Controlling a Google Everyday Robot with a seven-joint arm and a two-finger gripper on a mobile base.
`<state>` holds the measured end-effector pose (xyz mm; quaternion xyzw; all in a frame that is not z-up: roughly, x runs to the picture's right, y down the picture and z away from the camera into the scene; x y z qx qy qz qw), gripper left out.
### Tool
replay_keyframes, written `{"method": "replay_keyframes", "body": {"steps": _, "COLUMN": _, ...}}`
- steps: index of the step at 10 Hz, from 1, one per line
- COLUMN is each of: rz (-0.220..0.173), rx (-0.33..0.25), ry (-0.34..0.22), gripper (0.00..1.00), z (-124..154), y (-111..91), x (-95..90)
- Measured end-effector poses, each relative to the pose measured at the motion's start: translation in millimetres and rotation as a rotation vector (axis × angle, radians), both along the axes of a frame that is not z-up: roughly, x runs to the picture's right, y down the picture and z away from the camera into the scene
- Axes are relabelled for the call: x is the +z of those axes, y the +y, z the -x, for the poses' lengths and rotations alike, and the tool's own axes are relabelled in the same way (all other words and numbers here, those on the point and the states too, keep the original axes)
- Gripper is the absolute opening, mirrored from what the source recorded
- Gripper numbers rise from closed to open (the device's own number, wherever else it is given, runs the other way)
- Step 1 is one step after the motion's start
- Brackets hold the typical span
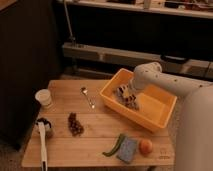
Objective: Wipe tray with eraser
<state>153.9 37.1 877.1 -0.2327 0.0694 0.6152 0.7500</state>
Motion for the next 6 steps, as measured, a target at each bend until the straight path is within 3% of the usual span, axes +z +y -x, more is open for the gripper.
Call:
{"method": "replay_keyframes", "body": {"steps": 4, "rz": 0.009, "rx": 0.017, "ry": 0.028, "gripper": 0.0, "z": -42.5, "y": 23.0, "x": -25.5}}
{"method": "replay_keyframes", "body": {"steps": 6, "rz": 0.015, "rx": 0.052, "ry": 0.071, "gripper": 0.0, "z": -92.2, "y": 42.6, "x": -47.6}}
